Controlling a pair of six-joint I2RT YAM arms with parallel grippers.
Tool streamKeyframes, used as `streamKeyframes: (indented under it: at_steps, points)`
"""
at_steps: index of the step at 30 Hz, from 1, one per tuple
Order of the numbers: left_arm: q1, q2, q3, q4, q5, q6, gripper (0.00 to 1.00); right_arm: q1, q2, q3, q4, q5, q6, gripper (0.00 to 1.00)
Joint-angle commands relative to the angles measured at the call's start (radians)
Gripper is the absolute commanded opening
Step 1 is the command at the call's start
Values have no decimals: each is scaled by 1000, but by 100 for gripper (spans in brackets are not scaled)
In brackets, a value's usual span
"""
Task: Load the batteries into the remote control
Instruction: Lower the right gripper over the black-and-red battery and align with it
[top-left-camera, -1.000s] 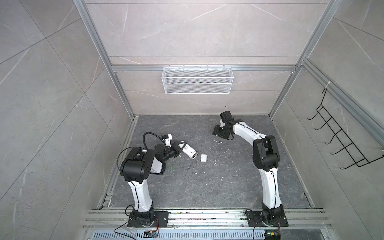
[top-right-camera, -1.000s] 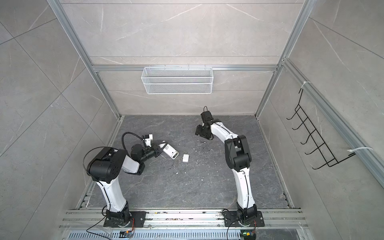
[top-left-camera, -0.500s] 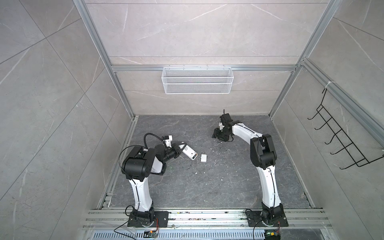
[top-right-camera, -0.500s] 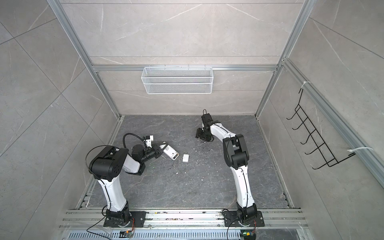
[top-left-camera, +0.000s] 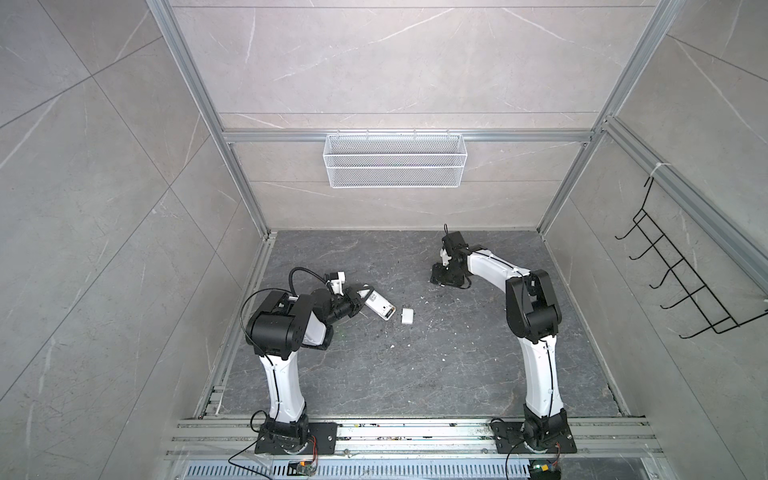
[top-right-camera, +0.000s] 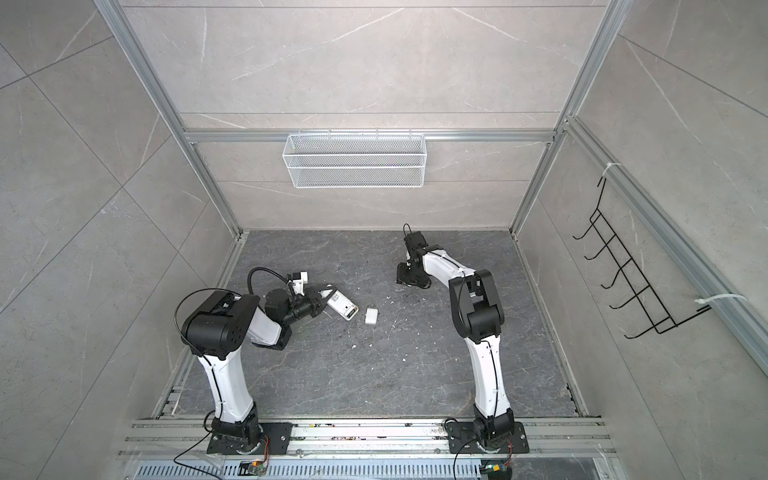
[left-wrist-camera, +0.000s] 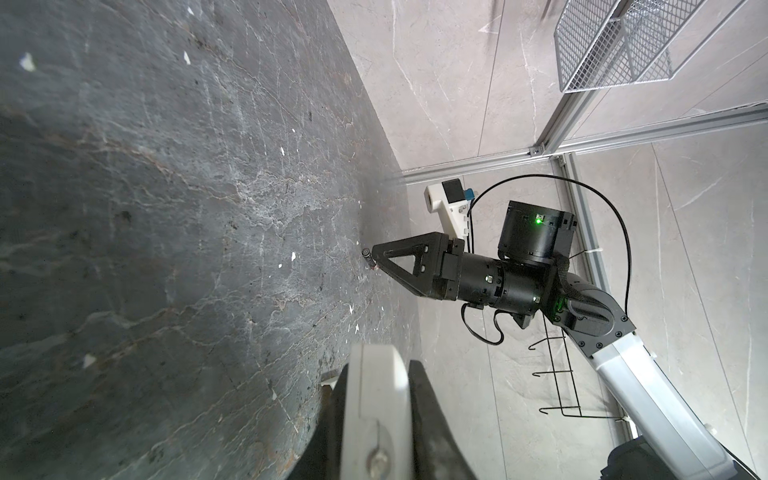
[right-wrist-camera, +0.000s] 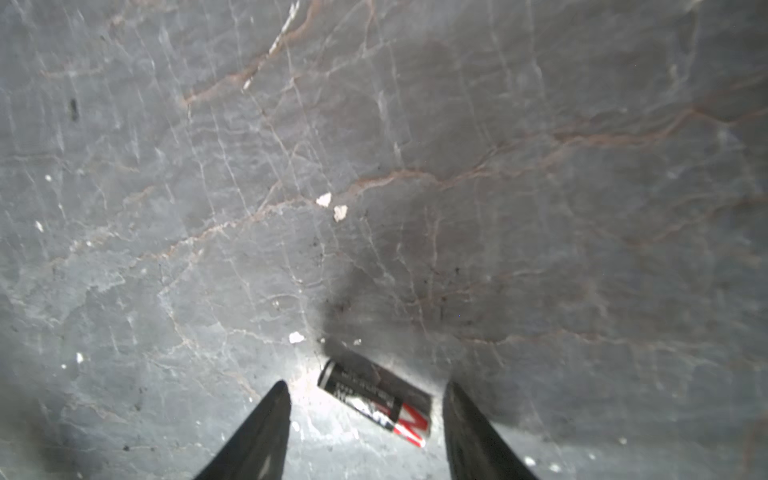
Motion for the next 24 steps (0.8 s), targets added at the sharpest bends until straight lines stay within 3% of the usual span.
streamKeyframes:
  at_steps: [1, 16, 24]
  points:
    - [5, 8, 27, 60, 30, -4, 4, 16, -21, -32, -50, 28, -43, 58]
    - [4, 15, 31, 61, 32, -12, 4, 33, -6, -36, -56, 42, -64, 48]
    - [4, 21, 31, 59, 34, -18, 4, 50, 5, -32, -51, 44, -54, 36]
